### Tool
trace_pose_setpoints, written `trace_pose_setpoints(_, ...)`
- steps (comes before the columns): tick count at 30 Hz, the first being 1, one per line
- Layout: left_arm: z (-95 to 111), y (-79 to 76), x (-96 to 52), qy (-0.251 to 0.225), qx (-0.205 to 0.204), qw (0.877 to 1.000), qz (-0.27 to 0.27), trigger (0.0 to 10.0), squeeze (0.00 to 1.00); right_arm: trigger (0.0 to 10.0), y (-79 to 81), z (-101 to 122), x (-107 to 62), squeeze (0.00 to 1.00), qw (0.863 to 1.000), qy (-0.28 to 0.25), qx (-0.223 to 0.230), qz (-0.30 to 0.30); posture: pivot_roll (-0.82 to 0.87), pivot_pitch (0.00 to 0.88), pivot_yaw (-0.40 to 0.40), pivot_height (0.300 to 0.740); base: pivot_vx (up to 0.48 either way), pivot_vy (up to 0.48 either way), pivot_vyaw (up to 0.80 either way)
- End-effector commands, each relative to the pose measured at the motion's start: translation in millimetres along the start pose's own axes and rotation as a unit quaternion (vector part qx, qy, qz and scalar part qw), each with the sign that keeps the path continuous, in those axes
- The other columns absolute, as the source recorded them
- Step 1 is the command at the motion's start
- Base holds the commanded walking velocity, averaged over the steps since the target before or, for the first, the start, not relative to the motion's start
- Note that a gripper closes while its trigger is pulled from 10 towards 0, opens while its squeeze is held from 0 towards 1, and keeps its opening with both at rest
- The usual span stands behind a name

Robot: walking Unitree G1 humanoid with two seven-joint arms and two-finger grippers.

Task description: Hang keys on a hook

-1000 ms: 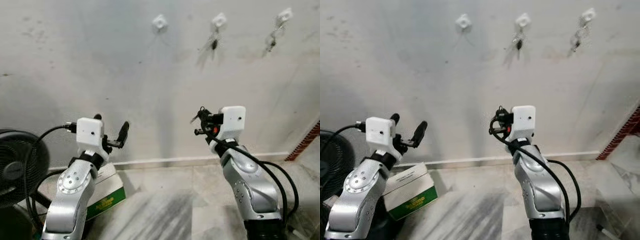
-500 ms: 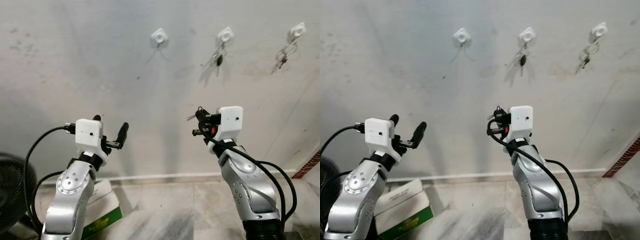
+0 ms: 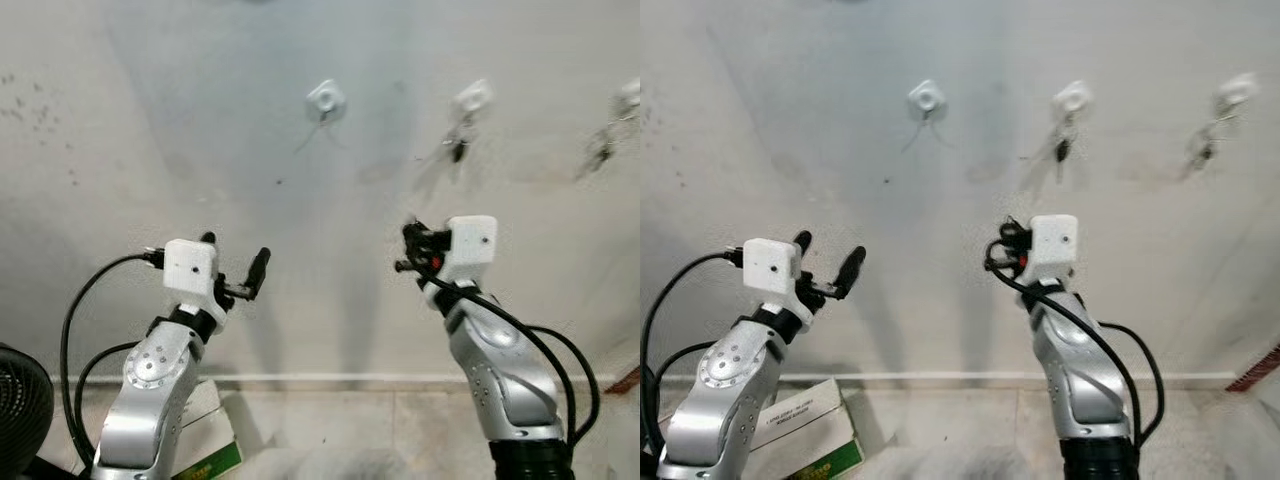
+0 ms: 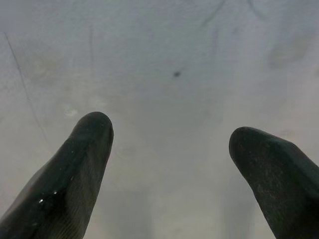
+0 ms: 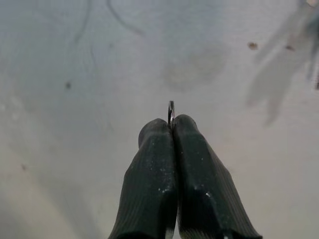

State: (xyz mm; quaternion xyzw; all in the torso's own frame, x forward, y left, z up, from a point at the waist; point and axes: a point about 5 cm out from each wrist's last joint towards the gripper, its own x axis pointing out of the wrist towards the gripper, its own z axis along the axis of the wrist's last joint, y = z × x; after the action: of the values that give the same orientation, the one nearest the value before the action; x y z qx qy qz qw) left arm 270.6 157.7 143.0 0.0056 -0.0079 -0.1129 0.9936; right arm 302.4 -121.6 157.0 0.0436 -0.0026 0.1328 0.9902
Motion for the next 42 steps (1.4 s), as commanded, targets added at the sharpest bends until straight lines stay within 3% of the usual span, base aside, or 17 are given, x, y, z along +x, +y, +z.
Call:
trace_pose_setpoints(1, 0.2, -3.9, 1.7, 0.001, -0.003, 1.000, -0.005, 10.0, 0.00, 10.0, -8.2, 0.7, -1.8, 0.00, 1.000, 0.000, -0.001, -0.012, 0.08, 0.000, 0.060, 0.740, 0.262, 0.401, 0.00)
trace_pose_setpoints(8, -0.9, -4.8, 1.7, 0.003, -0.008, 1.000, -0.003, 10.0, 0.00, 10.0, -7.7, 0.1, -1.0, 0.00, 1.000, 0.001, -0.003, -0.008, 0.09, 0.000, 0.052, 0.740, 0.177, 0.309, 0.00)
trace_pose_setpoints(18, -4.8, -6.6, 2.6, 0.011, -0.008, 1.000, 0.004, 10.0, 0.00, 10.0, -8.7, 2.6, 1.1, 0.00, 1.000, -0.002, -0.007, -0.005, 0.09, 0.000, 0.045, 0.740, 0.000, 0.000, 0.00)
trace_pose_setpoints(33, -2.7, -11.2, 5.0, 0.000, -0.003, 1.000, -0.008, 10.0, 0.00, 10.0, 6.7, 17.9, 15.5, 0.00, 0.999, -0.040, -0.017, 0.023, 0.09, 0.000, 0.048, 0.740, 0.000, 0.000, 0.00)
trace_pose_setpoints(35, 2.0, -19.6, 7.4, -0.016, 0.016, 0.999, -0.035, 10.0, 0.00, 10.0, 11.1, 22.2, 20.1, 0.00, 0.998, -0.050, -0.017, 0.031, 0.09, 0.000, 0.049, 0.740, 0.000, 0.000, 0.00)
trace_pose_setpoints(42, 4.2, -26.3, 11.1, -0.022, 0.014, 0.999, -0.046, 10.0, 0.00, 10.0, 21.4, 31.0, 27.8, 0.00, 0.996, -0.071, -0.005, 0.049, 0.10, 0.000, 0.057, 0.740, 0.000, 0.000, 0.00)
